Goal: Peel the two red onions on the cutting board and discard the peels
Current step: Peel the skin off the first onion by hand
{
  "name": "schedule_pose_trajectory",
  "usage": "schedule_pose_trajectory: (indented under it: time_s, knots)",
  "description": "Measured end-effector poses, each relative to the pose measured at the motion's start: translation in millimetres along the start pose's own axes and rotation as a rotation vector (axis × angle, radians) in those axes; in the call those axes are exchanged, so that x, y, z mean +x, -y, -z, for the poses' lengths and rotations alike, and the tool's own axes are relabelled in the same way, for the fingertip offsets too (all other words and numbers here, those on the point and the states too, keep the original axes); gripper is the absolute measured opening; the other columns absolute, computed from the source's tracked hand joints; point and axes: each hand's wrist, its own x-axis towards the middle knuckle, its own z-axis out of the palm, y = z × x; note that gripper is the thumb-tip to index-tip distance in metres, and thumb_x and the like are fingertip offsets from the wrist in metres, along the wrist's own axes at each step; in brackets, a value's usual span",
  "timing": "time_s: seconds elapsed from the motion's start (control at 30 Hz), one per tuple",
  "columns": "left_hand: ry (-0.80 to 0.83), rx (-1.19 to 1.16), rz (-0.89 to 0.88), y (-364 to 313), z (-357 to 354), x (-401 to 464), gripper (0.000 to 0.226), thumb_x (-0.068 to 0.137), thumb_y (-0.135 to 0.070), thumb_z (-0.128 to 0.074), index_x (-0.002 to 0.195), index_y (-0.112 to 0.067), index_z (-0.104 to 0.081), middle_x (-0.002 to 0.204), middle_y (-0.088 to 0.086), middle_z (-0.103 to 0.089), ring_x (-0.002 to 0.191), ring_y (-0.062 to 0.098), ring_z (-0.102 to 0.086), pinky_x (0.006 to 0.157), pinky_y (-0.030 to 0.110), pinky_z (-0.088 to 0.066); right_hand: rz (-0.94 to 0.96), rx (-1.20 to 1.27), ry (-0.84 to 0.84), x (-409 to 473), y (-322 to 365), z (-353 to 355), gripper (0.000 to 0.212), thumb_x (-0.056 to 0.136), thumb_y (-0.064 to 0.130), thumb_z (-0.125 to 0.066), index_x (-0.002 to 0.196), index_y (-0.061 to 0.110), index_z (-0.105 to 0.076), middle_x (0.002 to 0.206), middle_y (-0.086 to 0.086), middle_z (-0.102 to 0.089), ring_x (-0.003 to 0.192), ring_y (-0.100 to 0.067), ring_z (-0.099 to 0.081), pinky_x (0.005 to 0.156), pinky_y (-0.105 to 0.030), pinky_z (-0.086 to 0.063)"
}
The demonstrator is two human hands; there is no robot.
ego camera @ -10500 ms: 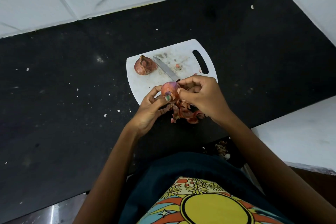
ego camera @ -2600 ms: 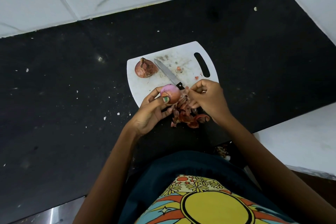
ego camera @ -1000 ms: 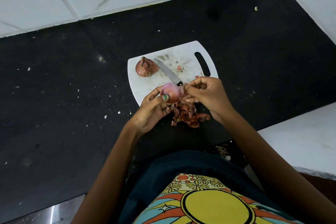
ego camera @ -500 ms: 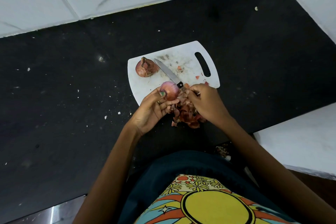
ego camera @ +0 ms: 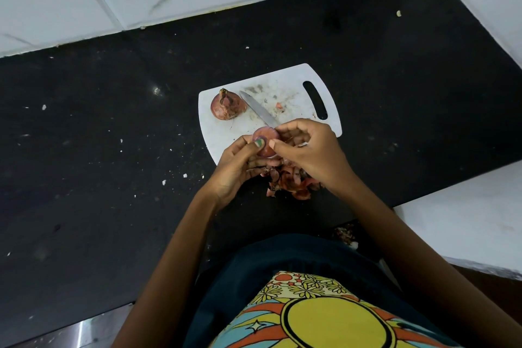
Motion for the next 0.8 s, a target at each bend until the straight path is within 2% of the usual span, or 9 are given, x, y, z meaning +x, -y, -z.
schedule_pose_trajectory:
  time_s: [0.07,0.17,0.27,0.4,0.47,0.53,0.63,0.8]
  knots:
    - [-0.017,0.01,-0.022,-0.4,-1.0,-0.1,0.023,0.079,-0.035,-0.058,0.094,-0.017,-0.055,0.079,-0.003,-0.072,0.077,0.013,-0.071,0.065,0.019,-0.05,-0.003,0.007,-0.011,-0.2,-0.1,-1.4,0.029,0.079,0.016,-0.075,0.105,0.006,-0.069,0.09,0.001,-0.072,0.078,-0.006,-0.068,0.072,-0.016,-0.055]
    - [-0.038,0.031,-0.047,-0.8,-2.6,-0.5,0.004,0.091,-0.02,-0.056,0.091,-0.016,-0.053,0.074,-0.005,-0.072,0.073,0.01,-0.071,0.063,0.016,-0.05,-0.017,0.033,-0.031,0.3,-0.6,-3.3,0.026,0.077,0.012,-0.076,0.102,0.006,-0.071,0.087,0.0,-0.073,0.078,-0.008,-0.069,0.072,-0.018,-0.056]
    - [-0.059,0.039,-0.067,-0.1,-2.8,-0.8,0.009,0.096,-0.012,-0.051,0.089,-0.016,-0.054,0.07,-0.007,-0.071,0.069,0.006,-0.069,0.062,0.014,-0.049,-0.015,0.054,-0.034,1.6,-0.4,-4.3,0.025,0.075,0.008,-0.076,0.099,0.004,-0.071,0.085,-0.001,-0.073,0.077,-0.009,-0.07,0.072,-0.019,-0.057]
    - [-0.077,0.013,-0.048,0.9,-2.6,-0.7,0.003,0.091,-0.018,-0.056,0.092,-0.016,-0.054,0.074,-0.005,-0.072,0.071,0.007,-0.068,0.064,0.017,-0.049,0.005,0.03,-0.073,3.7,-4.1,-3.4,0.02,0.075,0.002,-0.069,0.094,0.007,-0.073,0.079,0.0,-0.072,0.071,-0.008,-0.068,0.068,-0.017,-0.055]
    - [-0.09,0.039,-0.044,1.2,-3.0,0.2,0.001,0.093,-0.017,-0.057,0.092,-0.017,-0.055,0.076,-0.005,-0.072,0.072,0.008,-0.068,0.065,0.017,-0.05,-0.007,0.026,-0.096,5.1,-7.0,-0.2,0.02,0.077,0.0,-0.067,0.093,0.009,-0.074,0.079,0.0,-0.073,0.072,-0.01,-0.069,0.07,-0.022,-0.056]
    - [-0.1,0.05,-0.042,1.0,-2.8,0.2,0.002,0.093,-0.018,-0.058,0.093,-0.018,-0.056,0.078,-0.003,-0.073,0.075,0.01,-0.07,0.064,0.017,-0.051,-0.014,0.049,-0.05,5.5,-8.6,1.5,0.019,0.079,0.004,-0.069,0.097,0.009,-0.073,0.085,0.0,-0.073,0.079,-0.013,-0.07,0.076,-0.027,-0.058]
    - [-0.103,0.043,-0.039,-0.9,-3.2,-0.4,0.004,0.093,-0.021,-0.057,0.093,-0.019,-0.054,0.078,-0.004,-0.073,0.078,0.011,-0.071,0.063,0.016,-0.05,0.0,0.056,0.03,4.0,-7.7,0.2,0.03,0.078,0.014,-0.077,0.106,0.007,-0.071,0.095,0.001,-0.072,0.087,-0.012,-0.07,0.079,-0.026,-0.057]
    - [-0.099,0.038,-0.029,-3.0,-4.1,-2.2,0.01,0.097,-0.018,-0.052,0.086,-0.018,-0.051,0.071,-0.006,-0.072,0.071,0.008,-0.071,0.059,0.014,-0.049,0.006,0.058,0.029,4.8,-6.9,-3.5,0.032,0.075,0.011,-0.078,0.106,0.004,-0.069,0.093,-0.003,-0.072,0.085,-0.013,-0.07,0.079,-0.026,-0.058]
